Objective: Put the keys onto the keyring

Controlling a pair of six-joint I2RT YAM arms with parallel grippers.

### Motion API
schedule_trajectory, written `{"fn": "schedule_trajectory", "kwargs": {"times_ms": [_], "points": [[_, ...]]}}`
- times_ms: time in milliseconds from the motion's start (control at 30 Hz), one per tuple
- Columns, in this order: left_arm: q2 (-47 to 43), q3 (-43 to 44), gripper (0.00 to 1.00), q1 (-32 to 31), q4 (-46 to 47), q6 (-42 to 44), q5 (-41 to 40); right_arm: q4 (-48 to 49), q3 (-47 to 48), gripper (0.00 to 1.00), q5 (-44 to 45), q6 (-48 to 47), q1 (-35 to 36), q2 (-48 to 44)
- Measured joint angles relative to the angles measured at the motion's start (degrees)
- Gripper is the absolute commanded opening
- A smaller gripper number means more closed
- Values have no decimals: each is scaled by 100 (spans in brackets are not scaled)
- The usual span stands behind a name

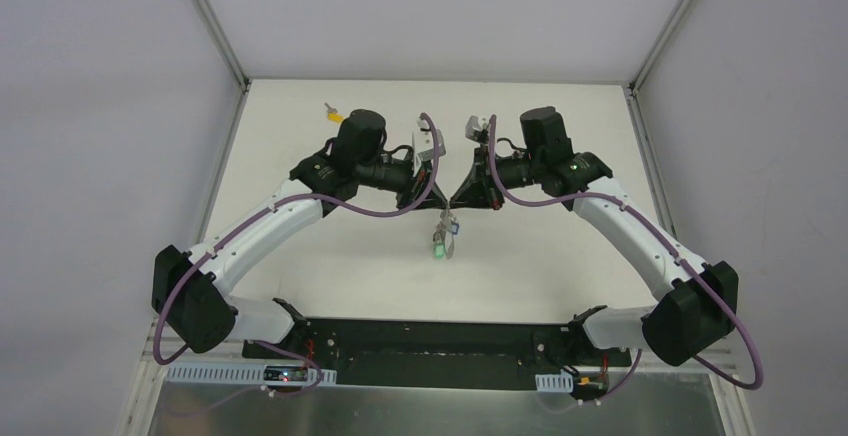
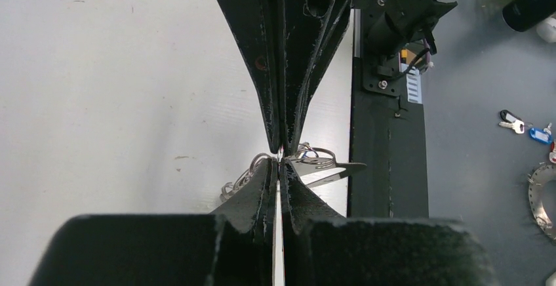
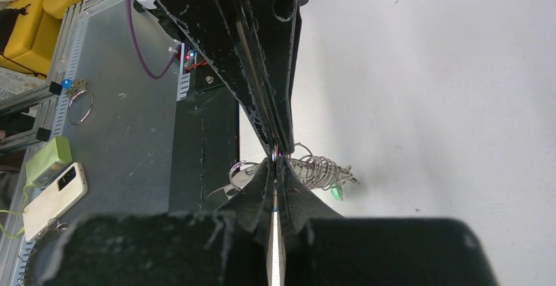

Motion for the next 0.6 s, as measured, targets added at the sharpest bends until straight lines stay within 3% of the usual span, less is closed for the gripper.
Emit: {"fn": "schedule_trajectory", "kwargs": {"times_ms": [300,600], "points": [[4,0,0,2,37,-114,42,160,-87,0,-17,155,-31,-35],[4,0,0,2,-42,-105,-2,385,-225,15,127,363,-33,-61]]}}
